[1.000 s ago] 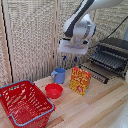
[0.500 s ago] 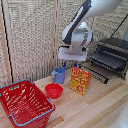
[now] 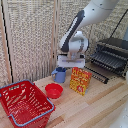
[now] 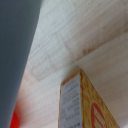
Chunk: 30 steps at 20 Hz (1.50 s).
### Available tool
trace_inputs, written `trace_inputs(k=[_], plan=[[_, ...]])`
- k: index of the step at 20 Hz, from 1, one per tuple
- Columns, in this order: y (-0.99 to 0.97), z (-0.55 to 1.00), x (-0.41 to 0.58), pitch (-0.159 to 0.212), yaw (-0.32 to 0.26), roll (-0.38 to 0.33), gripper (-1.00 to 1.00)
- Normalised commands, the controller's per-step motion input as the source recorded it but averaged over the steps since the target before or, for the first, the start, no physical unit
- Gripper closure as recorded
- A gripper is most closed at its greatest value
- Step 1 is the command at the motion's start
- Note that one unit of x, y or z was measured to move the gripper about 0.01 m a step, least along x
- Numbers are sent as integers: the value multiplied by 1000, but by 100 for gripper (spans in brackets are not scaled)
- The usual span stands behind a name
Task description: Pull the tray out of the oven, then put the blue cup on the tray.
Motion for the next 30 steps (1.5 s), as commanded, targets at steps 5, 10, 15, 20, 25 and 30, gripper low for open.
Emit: trace_inputs(k=[5, 10, 15, 20, 25, 30], plan=[[0, 0, 12, 0, 0, 3, 100], [95, -1, 95, 5, -4, -4, 100], [107, 0, 66, 1, 2, -1, 100], [31, 0, 33, 0, -11, -2, 100], [0, 8, 10, 0, 0, 0, 100], [-38, 166, 132, 0, -93, 24, 100]])
